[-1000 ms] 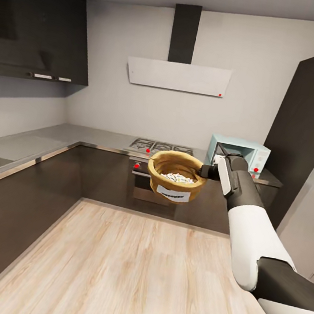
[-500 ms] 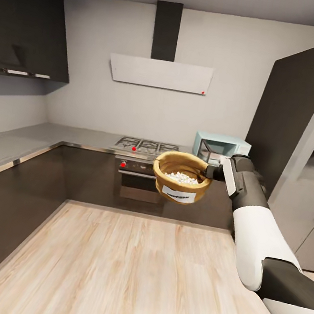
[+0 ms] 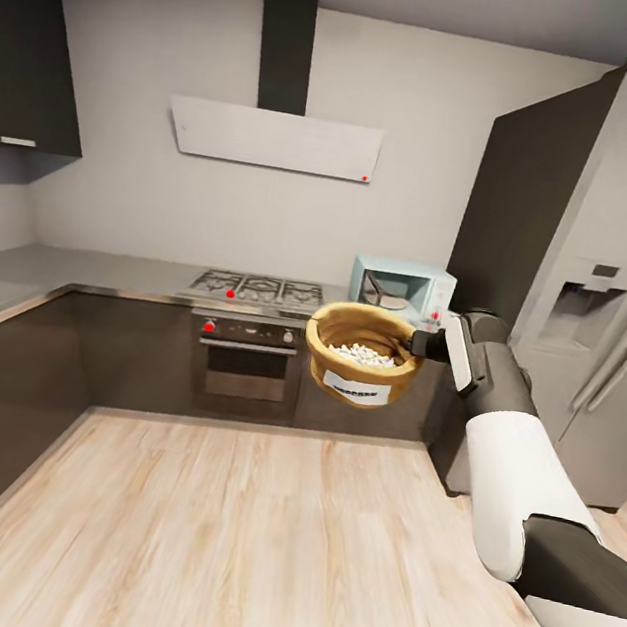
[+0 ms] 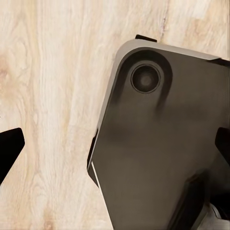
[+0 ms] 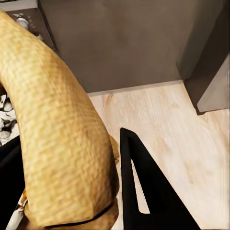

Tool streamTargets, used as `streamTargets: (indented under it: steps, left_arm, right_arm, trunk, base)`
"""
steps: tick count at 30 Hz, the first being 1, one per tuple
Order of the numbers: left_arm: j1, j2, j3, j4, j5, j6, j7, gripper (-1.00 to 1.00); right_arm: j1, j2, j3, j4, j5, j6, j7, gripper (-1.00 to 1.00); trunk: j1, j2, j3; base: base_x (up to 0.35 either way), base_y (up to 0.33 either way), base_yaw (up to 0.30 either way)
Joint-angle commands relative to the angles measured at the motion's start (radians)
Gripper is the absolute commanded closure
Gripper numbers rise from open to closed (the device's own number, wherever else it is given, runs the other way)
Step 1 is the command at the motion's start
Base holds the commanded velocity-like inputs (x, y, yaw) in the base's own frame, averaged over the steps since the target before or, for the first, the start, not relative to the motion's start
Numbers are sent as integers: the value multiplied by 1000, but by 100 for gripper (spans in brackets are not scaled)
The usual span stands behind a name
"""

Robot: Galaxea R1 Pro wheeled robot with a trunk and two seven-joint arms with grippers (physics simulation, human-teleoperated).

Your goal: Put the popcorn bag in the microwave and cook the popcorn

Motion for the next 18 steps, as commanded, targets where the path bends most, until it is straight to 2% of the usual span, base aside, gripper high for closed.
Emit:
streamTargets:
  steps: [1, 10, 14, 18]
  left_arm:
    - [0, -1, 0, -2, 3, -2, 2, -100]
    - [0, 0, -1, -3, 0, -4, 2, -100]
    - [0, -1, -1, -3, 0, -4, 2, -100]
    - [0, -1, 0, -3, 2, -4, 2, -100]
  right_arm:
    - [-1, 1, -3, 0, -5, 3, -6, 100]
    - [-1, 0, -3, 0, -2, 3, -8, 100]
    - [-1, -21, -3, 0, 0, 3, -8, 100]
    - [-1, -25, -3, 0, -2, 3, -8, 100]
  trunk:
    - [0, -1, -1]
    - [0, -1, -1]
    - [0, -1, -1]
    - [0, -1, -1]
  base:
    - [0, 0, -247]
    - [0, 0, -256]
    - [0, 0, -262]
    - [0, 0, -262]
